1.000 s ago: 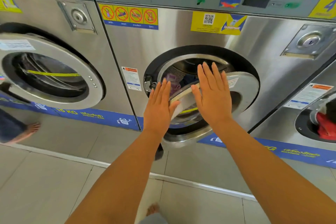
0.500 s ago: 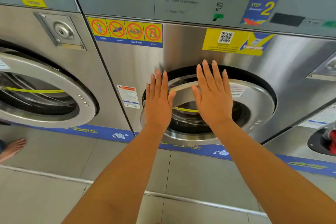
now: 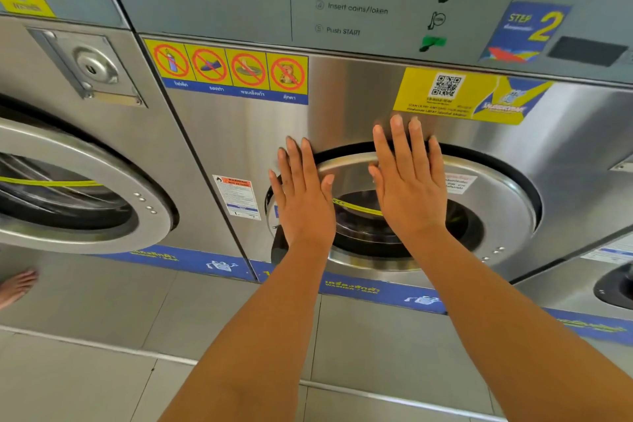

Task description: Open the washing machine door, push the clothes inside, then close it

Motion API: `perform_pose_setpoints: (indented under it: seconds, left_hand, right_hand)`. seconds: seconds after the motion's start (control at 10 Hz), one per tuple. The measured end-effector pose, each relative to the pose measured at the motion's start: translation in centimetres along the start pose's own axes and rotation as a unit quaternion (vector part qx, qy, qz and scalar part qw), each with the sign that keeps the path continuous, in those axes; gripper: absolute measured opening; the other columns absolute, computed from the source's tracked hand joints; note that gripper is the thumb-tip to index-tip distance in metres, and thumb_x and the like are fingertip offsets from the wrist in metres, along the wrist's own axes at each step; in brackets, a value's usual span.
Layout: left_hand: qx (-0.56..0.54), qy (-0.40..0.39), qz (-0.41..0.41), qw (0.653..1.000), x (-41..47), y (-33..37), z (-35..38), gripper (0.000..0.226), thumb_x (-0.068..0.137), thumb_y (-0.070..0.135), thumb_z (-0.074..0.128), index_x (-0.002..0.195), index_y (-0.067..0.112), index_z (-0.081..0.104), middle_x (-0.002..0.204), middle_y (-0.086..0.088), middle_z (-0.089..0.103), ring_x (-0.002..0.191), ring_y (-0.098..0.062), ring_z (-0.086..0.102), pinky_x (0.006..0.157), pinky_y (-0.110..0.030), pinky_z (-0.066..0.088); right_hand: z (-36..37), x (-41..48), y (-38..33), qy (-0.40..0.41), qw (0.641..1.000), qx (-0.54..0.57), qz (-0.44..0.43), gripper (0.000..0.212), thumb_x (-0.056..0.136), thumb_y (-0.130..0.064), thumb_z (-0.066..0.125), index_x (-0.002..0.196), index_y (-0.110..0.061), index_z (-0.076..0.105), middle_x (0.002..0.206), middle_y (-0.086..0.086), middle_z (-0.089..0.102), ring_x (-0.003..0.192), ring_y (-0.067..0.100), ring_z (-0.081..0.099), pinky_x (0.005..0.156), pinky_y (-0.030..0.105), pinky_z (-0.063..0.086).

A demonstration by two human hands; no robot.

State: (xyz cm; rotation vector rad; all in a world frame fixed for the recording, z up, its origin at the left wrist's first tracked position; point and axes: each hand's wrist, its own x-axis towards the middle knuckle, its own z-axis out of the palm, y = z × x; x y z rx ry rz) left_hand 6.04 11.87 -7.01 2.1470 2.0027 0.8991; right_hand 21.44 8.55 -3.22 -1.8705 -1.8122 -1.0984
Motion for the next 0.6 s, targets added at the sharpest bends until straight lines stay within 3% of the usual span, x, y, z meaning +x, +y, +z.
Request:
perform_pose_setpoints:
  seconds: [0.1, 0.4, 0.6]
  left_hand:
    - [0.018, -0.003, -0.017, 1.000, -0.1, 0.1, 0.0, 0.063, 0.097, 0.051, 0.001, 0.149, 0.021, -0.018, 0.164, -0.005, -0.002, 0.151, -0.029, 0.000, 0.122, -0.049, 0.010]
    - [0.062, -0.024, 0.033, 0.997, -1.0, -0.2, -2.5, 0.063, 0.099, 0.049, 0.007, 0.153, 0.019, -0.006, 0.164, -0.006, -0.006, 0.151, -0.026, -0.004, 0.121, -0.042, -0.001]
    - [0.072, -0.073, 0.079, 0.992, -1.5, 0.2, -5.1, 0.064, 0.100, 0.047, 0.011, 0.153, 0.018, -0.009, 0.163, -0.006, -0.011, 0.151, -0.025, -0.007, 0.123, -0.043, 0.000]
  right_hand:
    - [-0.2, 0.0, -0.1, -0.003, 1.000, 0.002, 0.001, 0.053, 0.105, -0.040, 0.031, 0.153, -0.019, 0.022, 0.158, 0.006, 0.013, 0.146, 0.026, 0.014, 0.118, 0.045, 0.020]
    - [-2.8, -0.1, -0.1, -0.095, 0.995, 0.034, -0.002, 0.056, 0.105, -0.034, 0.029, 0.155, -0.017, 0.010, 0.163, 0.008, 0.009, 0.150, 0.027, 0.007, 0.121, 0.048, 0.009]
    - [-5.7, 0.4, -0.2, -0.132, 0.990, 0.057, -0.001, 0.058, 0.102, -0.035, 0.030, 0.154, -0.015, 0.016, 0.162, 0.009, 0.012, 0.150, 0.027, 0.010, 0.120, 0.047, 0.010]
